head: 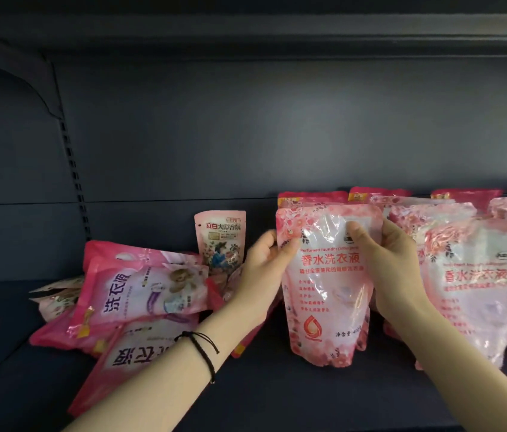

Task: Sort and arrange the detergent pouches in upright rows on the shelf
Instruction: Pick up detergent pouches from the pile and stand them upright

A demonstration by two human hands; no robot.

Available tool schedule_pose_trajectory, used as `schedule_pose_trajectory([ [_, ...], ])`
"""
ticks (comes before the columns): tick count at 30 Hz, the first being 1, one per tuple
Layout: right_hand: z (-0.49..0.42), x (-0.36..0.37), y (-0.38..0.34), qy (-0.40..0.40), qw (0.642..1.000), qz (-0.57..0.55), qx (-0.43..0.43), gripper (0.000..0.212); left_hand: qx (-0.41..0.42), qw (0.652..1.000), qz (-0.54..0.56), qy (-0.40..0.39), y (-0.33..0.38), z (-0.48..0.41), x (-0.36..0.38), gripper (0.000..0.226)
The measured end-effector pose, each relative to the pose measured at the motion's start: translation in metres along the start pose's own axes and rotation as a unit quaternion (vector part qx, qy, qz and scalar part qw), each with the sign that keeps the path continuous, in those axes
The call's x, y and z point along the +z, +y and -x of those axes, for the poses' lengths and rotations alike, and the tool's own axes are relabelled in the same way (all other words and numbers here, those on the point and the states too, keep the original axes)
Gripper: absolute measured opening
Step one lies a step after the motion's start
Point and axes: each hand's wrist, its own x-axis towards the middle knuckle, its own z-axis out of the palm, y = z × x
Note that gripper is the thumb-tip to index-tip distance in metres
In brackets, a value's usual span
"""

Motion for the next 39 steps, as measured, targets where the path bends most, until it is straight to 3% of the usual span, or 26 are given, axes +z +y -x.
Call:
schedule_pose_trajectory([
  [4,-0.001,-0.010,0.001,0.024,0.996,0.079,-0.029,0.019,0.004,0.999,-0.029,-0.022,0.000,0.003,0.010,0.025],
  [7,-0.002,-0.010,-0.010,0.003,0.982,0.153,-0.114,0.023,-0.008,0.999,-0.020,-0.032,0.004,0.004,0.010,0.027],
  [10,-0.005,-0.004,-0.025,-0.017,0.933,0.259,-0.250,0.032,-0.031,0.999,0.008,-0.040,0.006,0.008,0.010,0.028],
  [13,-0.010,0.005,-0.040,-0.050,0.871,0.361,-0.331,0.033,-0.056,0.997,0.008,-0.060,0.009,0.010,0.010,0.031],
  [17,-0.018,0.019,-0.062,-0.139,0.807,0.453,-0.353,0.021,-0.056,0.992,-0.091,-0.068,0.032,0.005,-0.010,0.027],
  [21,-0.023,0.031,-0.079,-0.191,0.791,0.469,-0.344,0.016,-0.026,0.975,-0.213,-0.054,0.061,0.001,-0.058,0.009],
  [27,-0.021,0.067,-0.086,-0.249,0.744,0.515,-0.344,0.007,0.042,0.856,-0.511,-0.063,0.085,-0.007,-0.137,0.008],
  [33,-0.008,0.123,-0.074,-0.332,0.635,0.590,-0.372,0.020,0.084,0.688,-0.703,-0.159,0.080,-0.023,-0.178,0.014],
  [35,0.000,0.141,-0.061,-0.361,0.589,0.620,-0.372,0.023,0.121,0.653,-0.724,-0.185,0.071,-0.026,-0.186,0.023],
  [37,0.007,0.155,-0.043,-0.378,0.573,0.639,-0.346,0.023,0.169,0.624,-0.737,-0.199,0.058,-0.027,-0.193,0.031],
  [39,0.013,0.166,-0.022,-0.380,0.567,0.666,-0.301,0.032,0.198,0.630,-0.723,-0.204,0.047,-0.028,-0.199,0.034],
])
